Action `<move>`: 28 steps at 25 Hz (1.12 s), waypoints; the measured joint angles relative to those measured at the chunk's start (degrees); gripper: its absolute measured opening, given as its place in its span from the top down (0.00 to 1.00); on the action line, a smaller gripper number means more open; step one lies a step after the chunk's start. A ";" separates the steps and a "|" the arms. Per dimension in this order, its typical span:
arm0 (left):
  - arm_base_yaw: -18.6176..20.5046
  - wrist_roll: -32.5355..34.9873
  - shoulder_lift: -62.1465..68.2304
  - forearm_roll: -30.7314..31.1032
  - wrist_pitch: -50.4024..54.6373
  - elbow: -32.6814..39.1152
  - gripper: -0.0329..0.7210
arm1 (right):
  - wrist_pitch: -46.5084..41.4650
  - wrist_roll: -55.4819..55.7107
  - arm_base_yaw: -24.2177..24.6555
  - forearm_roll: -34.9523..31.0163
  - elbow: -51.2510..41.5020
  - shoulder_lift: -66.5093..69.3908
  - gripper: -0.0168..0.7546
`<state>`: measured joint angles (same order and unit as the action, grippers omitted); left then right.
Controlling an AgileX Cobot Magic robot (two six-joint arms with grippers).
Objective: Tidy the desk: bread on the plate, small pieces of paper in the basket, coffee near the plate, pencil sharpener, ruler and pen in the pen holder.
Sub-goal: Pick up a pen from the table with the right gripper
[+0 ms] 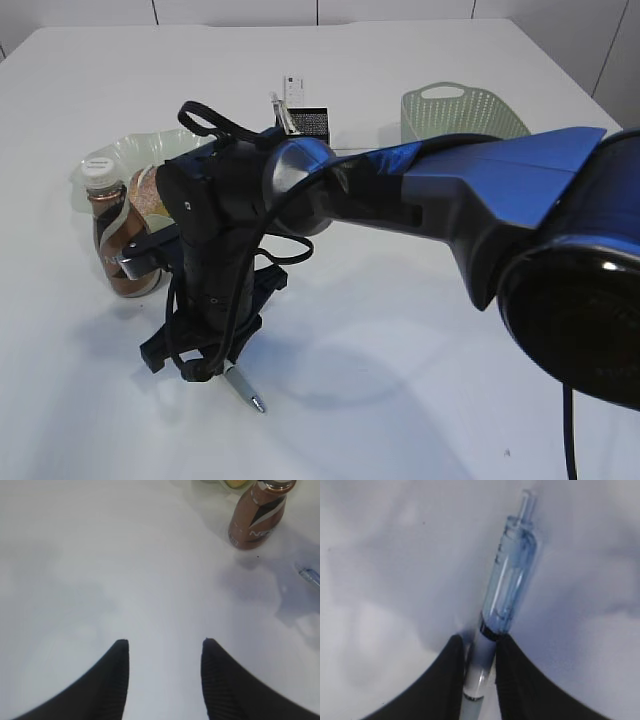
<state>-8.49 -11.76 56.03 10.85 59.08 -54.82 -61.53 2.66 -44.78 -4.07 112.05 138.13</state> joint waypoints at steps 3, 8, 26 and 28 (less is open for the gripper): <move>0.00 0.00 0.00 0.22 0.00 0.00 0.52 | -0.12 0.00 0.00 0.23 0.10 0.00 0.82; 0.00 0.00 0.00 0.35 0.00 0.00 0.52 | -1.58 0.00 0.00 0.89 0.59 0.09 0.85; 0.00 0.00 0.00 0.39 0.00 0.00 0.52 | -8.77 -0.69 -0.10 5.26 13.01 -6.33 0.85; 0.00 0.00 0.00 0.39 0.00 0.00 0.52 | -9.14 -0.28 -0.10 7.79 13.01 -9.27 0.85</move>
<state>-8.49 -11.76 56.03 11.24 59.08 -54.82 -70.67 2.38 -44.88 3.72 125.07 128.86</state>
